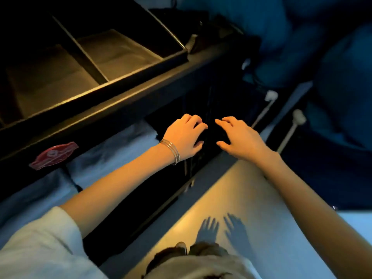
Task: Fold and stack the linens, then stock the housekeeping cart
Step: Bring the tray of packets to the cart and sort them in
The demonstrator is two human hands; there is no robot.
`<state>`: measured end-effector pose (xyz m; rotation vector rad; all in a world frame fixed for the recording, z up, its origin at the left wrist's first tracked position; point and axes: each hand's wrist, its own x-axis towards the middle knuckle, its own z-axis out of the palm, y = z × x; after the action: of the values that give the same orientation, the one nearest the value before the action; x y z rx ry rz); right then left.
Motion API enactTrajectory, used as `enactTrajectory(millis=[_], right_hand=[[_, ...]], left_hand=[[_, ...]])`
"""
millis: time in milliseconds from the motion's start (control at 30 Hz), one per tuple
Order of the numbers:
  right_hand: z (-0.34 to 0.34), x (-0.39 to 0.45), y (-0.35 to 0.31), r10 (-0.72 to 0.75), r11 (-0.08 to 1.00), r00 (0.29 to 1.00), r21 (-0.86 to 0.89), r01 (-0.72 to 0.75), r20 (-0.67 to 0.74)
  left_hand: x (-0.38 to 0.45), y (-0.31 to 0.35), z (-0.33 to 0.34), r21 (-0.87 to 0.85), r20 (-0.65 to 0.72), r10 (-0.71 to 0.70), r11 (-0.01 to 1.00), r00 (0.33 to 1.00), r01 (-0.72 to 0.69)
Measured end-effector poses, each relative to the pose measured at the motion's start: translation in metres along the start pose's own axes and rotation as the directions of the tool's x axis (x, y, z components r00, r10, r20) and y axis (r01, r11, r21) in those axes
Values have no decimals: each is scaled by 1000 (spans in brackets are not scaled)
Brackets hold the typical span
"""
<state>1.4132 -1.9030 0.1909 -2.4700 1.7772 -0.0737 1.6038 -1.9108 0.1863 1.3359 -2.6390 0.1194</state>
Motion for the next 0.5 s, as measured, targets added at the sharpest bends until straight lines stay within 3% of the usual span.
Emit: enactTrajectory(millis=[100,267,500], right_hand=[[38,-19,11,112,994,990,2,-112,87],[99,-55,26,289,927,936,185,-326,203],[147,-104,43,472,803,795,186,-566,381]], left_hand=[[12,10,37,-9,147,49,999,988,-48],[18,25,93,-55,364,99,995,926,-85],[32,58,143,-68,479,258,964,839,-257]])
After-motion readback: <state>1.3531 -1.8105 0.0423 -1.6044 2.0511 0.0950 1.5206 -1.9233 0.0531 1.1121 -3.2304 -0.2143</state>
